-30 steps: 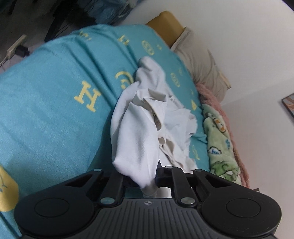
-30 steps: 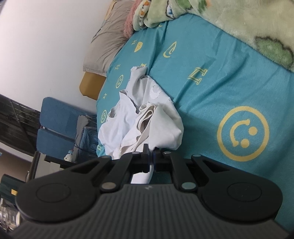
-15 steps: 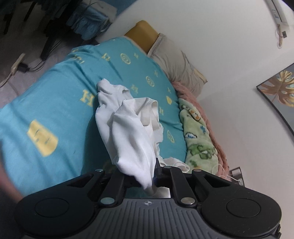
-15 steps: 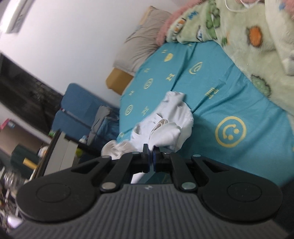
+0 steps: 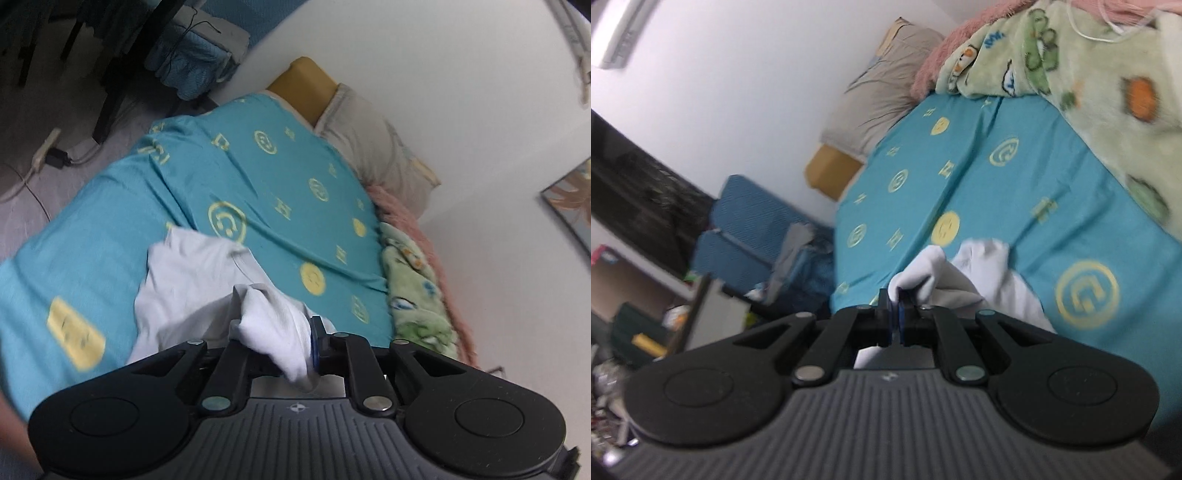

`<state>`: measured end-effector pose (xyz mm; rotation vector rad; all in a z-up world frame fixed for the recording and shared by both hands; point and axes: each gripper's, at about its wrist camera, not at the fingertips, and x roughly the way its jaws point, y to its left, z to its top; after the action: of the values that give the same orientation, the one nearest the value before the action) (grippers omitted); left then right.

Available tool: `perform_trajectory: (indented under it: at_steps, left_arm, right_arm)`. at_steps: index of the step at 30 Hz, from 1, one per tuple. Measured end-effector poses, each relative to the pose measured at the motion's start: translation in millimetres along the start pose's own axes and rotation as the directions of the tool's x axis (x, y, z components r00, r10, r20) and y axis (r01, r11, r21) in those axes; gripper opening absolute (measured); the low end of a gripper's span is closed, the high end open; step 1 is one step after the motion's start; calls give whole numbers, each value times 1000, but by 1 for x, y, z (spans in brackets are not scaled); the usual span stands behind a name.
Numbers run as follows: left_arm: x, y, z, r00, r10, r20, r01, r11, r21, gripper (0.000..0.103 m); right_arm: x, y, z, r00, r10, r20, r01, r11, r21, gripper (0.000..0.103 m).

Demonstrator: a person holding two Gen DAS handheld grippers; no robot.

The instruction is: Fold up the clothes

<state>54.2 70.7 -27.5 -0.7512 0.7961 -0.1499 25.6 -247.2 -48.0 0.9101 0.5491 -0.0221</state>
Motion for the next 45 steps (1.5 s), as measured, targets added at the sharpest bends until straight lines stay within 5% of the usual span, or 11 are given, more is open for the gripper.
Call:
perform_trajectory:
  at_steps: [5, 13, 24, 28, 30, 32, 33, 37, 45]
  left_arm:
    - [73, -12, 30, 993, 110, 47, -118, 969, 217, 14]
    - [148, 13, 40, 990, 140, 15, -138, 949, 284, 17]
    - [183, 19, 38, 983, 181, 6, -172, 920, 352, 17]
    - [175, 7, 27, 986, 164, 19, -156, 885, 440, 47]
    - [168, -1, 19, 990, 141, 25, -136, 866, 482, 61]
    - [160, -7, 13, 992, 118, 46, -125, 846, 519, 77]
    - [156, -10, 9, 992, 108, 59, -123, 834, 538, 81]
    - [145, -17, 0, 990, 100, 95, -137, 798, 587, 88]
    - [177, -5, 4, 974, 220, 57, -212, 786, 581, 90]
  right_arm:
    - [80, -2, 16, 997, -76, -31, 74, 996, -45, 7]
    - [144, -37, 20, 992, -76, -102, 73, 997, -31, 8]
    - [182, -43, 20, 987, -96, -126, 84, 992, -98, 9]
    - [175, -35, 18, 984, -96, -149, 76, 988, -135, 10]
    - [166, -28, 16, 985, -89, -149, 63, 983, -170, 20]
    - [156, -21, 12, 987, -57, -151, 26, 980, -200, 73]
    - [149, -20, 9, 988, -35, -152, 3, 979, -205, 82]
    - [131, -14, 1, 989, -13, -148, -27, 965, -261, 83]
    - [169, -6, -15, 982, -128, -135, 44, 865, -499, 75]
